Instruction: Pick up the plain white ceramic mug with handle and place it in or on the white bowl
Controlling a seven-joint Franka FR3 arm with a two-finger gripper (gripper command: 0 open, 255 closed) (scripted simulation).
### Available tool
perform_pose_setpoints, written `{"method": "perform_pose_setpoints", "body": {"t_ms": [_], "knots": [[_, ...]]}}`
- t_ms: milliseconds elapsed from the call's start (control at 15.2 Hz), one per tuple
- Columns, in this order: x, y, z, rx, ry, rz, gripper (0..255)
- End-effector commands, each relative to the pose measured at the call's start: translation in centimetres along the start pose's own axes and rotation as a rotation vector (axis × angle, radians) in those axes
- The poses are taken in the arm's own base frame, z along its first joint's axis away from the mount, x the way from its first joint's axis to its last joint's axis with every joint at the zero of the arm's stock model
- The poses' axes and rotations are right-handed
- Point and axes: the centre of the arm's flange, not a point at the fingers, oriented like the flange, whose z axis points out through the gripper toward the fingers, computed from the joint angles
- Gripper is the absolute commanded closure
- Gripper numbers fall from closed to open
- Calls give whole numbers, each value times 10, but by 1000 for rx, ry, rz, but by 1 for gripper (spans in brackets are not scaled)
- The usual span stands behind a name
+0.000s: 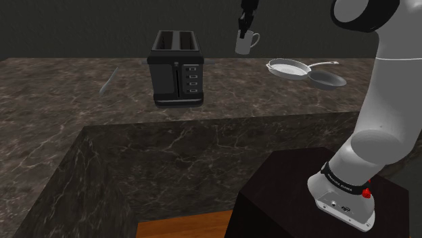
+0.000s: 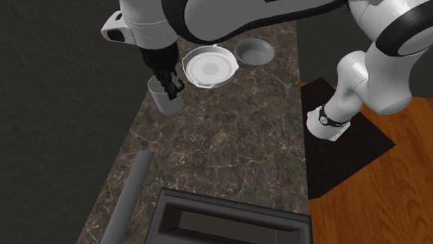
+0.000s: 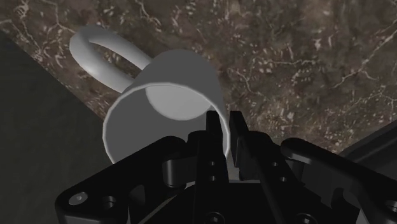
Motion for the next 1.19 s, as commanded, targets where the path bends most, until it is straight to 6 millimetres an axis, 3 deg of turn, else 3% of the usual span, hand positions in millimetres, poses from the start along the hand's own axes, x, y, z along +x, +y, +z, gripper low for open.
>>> {"method": "perform_pose_setpoints", "body": {"t_ms": [0,330,1122], "knots": [[0,0,-12,0,0,0,255],[2,0,-38,0,0,0,255],[-153,19,-64,0,0,0,255]]}}
